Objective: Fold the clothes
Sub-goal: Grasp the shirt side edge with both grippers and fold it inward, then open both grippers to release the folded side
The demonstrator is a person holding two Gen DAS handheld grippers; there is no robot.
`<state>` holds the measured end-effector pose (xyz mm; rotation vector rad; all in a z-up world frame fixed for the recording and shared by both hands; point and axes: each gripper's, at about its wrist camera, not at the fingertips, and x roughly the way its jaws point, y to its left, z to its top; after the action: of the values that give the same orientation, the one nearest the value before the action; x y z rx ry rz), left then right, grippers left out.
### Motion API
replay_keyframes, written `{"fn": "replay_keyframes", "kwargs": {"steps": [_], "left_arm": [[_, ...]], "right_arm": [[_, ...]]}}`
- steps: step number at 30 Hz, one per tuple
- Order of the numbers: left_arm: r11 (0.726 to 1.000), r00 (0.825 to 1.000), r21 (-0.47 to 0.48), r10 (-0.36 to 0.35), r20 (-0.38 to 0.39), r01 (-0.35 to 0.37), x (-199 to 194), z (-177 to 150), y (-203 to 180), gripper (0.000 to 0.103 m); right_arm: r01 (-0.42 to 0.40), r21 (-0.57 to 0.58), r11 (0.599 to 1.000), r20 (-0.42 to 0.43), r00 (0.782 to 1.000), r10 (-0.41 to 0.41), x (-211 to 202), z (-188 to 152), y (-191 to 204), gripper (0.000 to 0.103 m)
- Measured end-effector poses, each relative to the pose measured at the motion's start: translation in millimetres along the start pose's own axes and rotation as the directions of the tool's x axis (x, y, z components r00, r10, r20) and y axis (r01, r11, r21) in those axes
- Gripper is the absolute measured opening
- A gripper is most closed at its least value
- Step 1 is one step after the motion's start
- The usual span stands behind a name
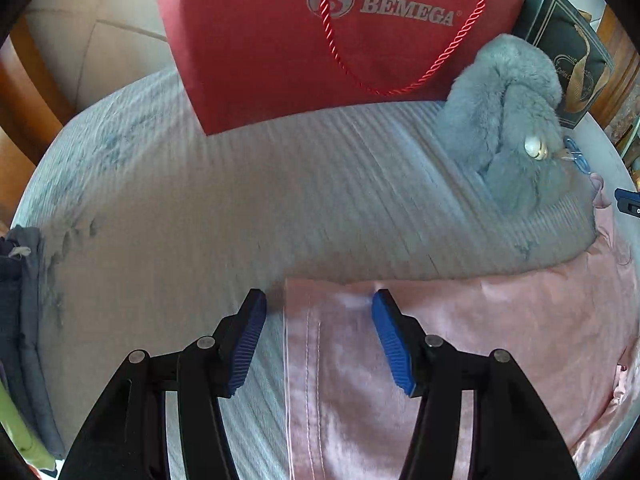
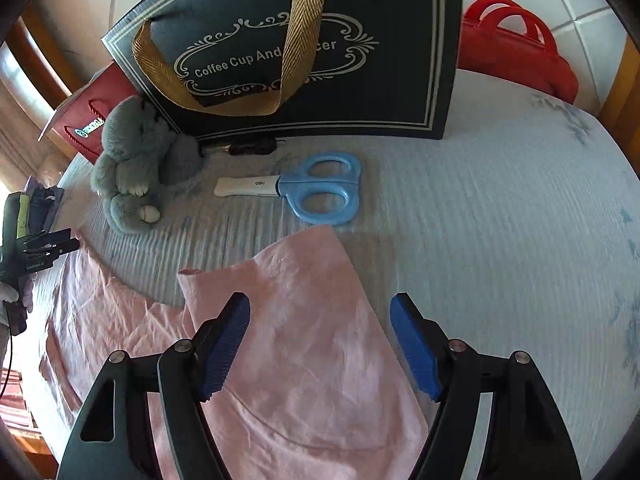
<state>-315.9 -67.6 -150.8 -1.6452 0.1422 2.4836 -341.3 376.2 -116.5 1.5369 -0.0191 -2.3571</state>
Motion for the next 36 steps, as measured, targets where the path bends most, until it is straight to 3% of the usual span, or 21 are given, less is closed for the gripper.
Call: {"fn": "replay_keyframes", "kwargs": {"steps": [5,6,7,8,9,10,14,17,21,22,23,25,27,30,33,36], "left_arm": [[1.000,1.000,0.015,-0.022,0.009,0.022,-1.6,0.6,-6.0,0.055],[0.999,1.000,0.017,-0.028,0.009,0.028,-2.4,0.0,-7.2,0.050],[0.999,0.999,0.019,-0.035,0.009,0.035,-3.3,-0.5,-8.4,0.026],[0.999,0.999,0.021,-0.041,0.009,0.041,-4.2,-1.0,-9.5,0.007],[0.999,1.000,0.023,-0.029,0.007,0.029,-5.2,0.1,-12.6,0.007],[0.999,1.000,0.039,-0.006,0.019,0.005,-7.6,1.4,-16.9,0.007],[1.000,0.993,0.010,0.002,0.121,-0.003,-34.3,0.9,-17.6,0.007],[0.999,0.981,0.025,0.019,0.192,-0.024,-59.6,-13.9,-17.0,0.007],[0.996,0.964,0.064,0.050,0.261,-0.069,-78.9,-49.7,-19.7,0.011],[0.995,0.966,0.070,0.047,0.254,-0.067,-79.2,-59.6,-20.3,0.011],[0.996,0.974,0.073,0.041,0.224,-0.059,-78.2,-68.7,-20.4,0.018],[0.998,0.986,0.042,0.034,0.165,-0.041,-74.1,-88.7,-13.6,0.038],[1.000,0.994,0.008,0.024,0.106,-0.025,-69.8,-108.7,-6.4,0.039],[0.997,0.994,-0.069,-0.007,0.113,0.015,-82.6,-120.6,5.8,0.040],[0.991,0.989,-0.130,0.004,0.149,0.016,-98.8,-114.5,14.9,0.044],[0.990,0.987,-0.138,0.021,0.160,0.001,-106.3,-109.3,11.4,0.045]], "right_arm": [[0.028,-0.039,0.999,-0.015,0.999,-0.029,21.8,8.2,2.7,0.080],[0.040,-0.041,0.998,-0.017,0.999,-0.040,25.5,8.3,2.9,0.069],[0.082,-0.047,0.995,-0.018,0.996,-0.083,25.6,8.6,5.1,0.060],[0.097,-0.056,0.994,-0.029,0.995,-0.098,24.3,9.0,6.5,0.042],[0.107,-0.065,0.992,-0.041,0.993,-0.110,22.9,9.5,7.9,0.011],[0.105,-0.064,0.992,-0.024,0.994,-0.106,16.5,8.4,8.8,0.003],[0.081,-0.091,0.993,0.103,0.992,-0.071,-31.7,-14.2,20.8,0.003],[0.060,-0.123,0.991,0.213,0.977,-0.032,-78.2,-42.2,33.9,0.003],[0.132,-0.196,0.972,0.279,0.957,-0.074,-117.8,-109.5,56.6,0.004],[0.106,-0.202,0.974,0.248,0.967,-0.054,-119.0,-129.0,59.4,0.004],[0.075,-0.206,0.976,0.212,0.977,-0.031,-119.6,-148.5,61.9,0.005],[0.077,-0.188,0.979,0.094,0.994,-0.060,-109.9,-187.9,60.6,0.014],[0.060,-0.120,0.991,0.022,0.998,-0.058,-102.2,-213.7,52.9,0.014],[0.073,-0.006,0.997,0.054,0.996,-0.072,-118.0,-222.6,35.1,0.016],[0.062,0.114,0.991,0.112,0.991,-0.075,-136.4,-206.6,21.0,0.041],[0.018,0.113,0.993,0.153,0.988,-0.035,-147.1,-191.1,29.4,0.043]]}}
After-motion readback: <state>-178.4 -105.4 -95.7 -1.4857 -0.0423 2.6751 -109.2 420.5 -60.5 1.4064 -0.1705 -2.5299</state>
